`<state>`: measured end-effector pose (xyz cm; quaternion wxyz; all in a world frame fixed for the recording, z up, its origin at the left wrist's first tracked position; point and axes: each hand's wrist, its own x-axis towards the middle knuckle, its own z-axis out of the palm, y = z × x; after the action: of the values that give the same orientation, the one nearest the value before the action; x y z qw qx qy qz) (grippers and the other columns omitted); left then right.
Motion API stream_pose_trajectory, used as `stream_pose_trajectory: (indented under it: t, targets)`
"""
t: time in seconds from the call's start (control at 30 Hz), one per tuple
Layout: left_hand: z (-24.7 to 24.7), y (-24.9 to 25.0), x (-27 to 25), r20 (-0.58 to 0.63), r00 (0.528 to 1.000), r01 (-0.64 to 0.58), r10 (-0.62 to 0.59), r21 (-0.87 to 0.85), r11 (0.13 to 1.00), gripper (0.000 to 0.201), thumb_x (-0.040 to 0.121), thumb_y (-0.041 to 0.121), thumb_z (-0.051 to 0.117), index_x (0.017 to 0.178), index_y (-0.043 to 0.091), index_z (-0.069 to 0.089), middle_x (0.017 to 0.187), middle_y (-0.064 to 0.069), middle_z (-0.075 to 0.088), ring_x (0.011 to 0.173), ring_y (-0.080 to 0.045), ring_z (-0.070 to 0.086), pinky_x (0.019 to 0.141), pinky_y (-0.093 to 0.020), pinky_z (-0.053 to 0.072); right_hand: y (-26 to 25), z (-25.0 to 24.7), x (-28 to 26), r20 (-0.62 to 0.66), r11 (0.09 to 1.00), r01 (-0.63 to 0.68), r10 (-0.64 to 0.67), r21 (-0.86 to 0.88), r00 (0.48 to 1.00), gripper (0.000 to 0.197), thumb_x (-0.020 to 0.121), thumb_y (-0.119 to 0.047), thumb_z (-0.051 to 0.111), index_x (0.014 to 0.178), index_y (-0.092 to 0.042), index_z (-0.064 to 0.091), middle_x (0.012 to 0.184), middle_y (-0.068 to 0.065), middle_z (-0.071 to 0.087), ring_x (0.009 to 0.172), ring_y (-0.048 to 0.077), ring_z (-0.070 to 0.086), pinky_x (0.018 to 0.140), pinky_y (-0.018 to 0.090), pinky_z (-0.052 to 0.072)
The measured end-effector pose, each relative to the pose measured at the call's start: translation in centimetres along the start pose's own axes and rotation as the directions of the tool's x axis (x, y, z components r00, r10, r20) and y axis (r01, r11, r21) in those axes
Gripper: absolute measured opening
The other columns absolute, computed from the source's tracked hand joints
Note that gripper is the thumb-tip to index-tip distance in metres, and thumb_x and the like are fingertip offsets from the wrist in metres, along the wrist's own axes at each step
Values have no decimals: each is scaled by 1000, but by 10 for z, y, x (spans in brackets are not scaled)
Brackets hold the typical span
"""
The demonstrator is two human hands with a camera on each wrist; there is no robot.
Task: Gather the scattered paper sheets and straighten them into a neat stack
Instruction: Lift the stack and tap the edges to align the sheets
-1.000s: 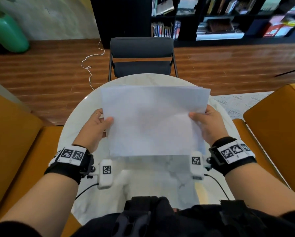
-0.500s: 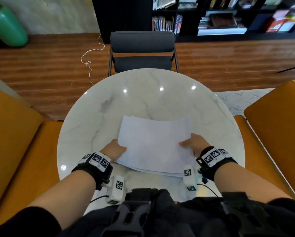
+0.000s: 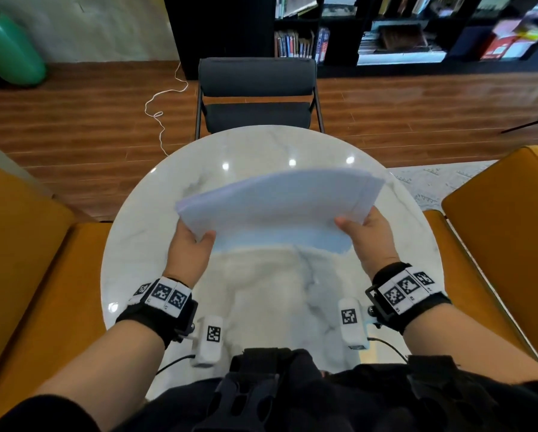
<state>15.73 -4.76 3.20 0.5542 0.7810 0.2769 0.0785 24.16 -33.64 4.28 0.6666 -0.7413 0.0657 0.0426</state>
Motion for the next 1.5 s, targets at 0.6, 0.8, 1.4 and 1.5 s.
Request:
stream_pose_trajectory:
  t: [0.6, 0.8, 1.4, 1.5]
  targets:
    - [6, 2, 15, 142, 988, 82, -63, -130, 988, 43, 91, 5, 51, 132, 16, 47, 128, -8, 58, 122, -25, 52, 99, -34, 39, 12, 4, 6, 159, 989, -125, 136, -76, 978, 39, 84, 6, 62, 120, -9, 59, 114, 10, 67, 112, 31, 61, 102, 45, 46]
    - [2, 17, 11, 66, 998, 18, -6, -183, 983, 45, 93, 6, 48, 135, 22, 44, 125, 0, 58, 115, -18, 53, 101, -33, 39, -4, 8, 8, 85, 998, -47, 51, -52, 995, 30, 86, 2, 60, 111, -15, 60, 101, 0, 69, 97, 21, 64, 91, 33, 49]
    - [7, 80, 8, 103, 926, -369, 362, 440, 819, 12, 86, 0, 42, 88, 5, 53, 81, -12, 55, 79, -33, 54, 67, -40, 41, -53, 29, -4, 421, 629, 480, -255, -611, 870, 38, 84, -18, 68, 121, -20, 62, 124, 3, 64, 119, 21, 56, 99, 28, 40]
    - [9, 95, 8, 132, 907, -415, 401, 455, 788, 13, 88, 8, 49, 98, 10, 57, 95, -14, 62, 92, -34, 57, 80, -44, 49, -50, 32, -5, 306, 843, 292, -161, -452, 938, 7, 85, -8, 63, 87, -14, 66, 85, 8, 67, 78, 20, 64, 67, 23, 46]
